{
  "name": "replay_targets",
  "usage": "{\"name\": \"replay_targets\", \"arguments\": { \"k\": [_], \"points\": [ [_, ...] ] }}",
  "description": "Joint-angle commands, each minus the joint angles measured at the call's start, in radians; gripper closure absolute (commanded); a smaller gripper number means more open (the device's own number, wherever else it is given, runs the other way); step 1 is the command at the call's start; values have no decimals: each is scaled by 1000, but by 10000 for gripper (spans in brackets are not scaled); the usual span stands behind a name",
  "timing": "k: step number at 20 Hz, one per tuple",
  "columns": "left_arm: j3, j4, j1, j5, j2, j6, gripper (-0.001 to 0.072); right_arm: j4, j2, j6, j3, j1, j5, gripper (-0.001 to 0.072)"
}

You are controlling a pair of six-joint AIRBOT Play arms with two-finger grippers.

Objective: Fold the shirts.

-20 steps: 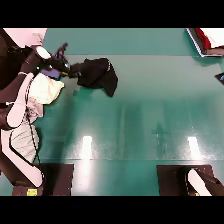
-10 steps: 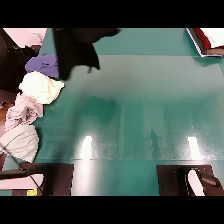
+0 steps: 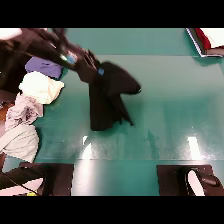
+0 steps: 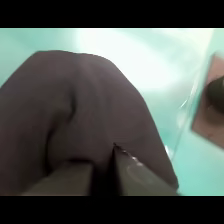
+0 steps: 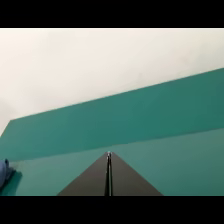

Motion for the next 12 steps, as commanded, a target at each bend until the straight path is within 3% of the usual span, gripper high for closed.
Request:
{"name": "replay_targets", "arguments": {
  "k": [1, 3, 7, 12],
  "points": [
    [-150, 80, 10, 90, -54, -76, 5, -1, -37, 0, 0, 6, 83, 694],
    [-148, 80, 76, 74, -73, -151, 0, 0, -70, 1, 0, 6, 129, 694],
    [-164, 90, 266, -79, -32, -211, 1, -1, -126, 0, 0, 6, 182, 694],
    [-595, 199, 304, 7, 127, -219, 1, 0, -159, 0, 0, 6, 211, 694]
  ]
}}
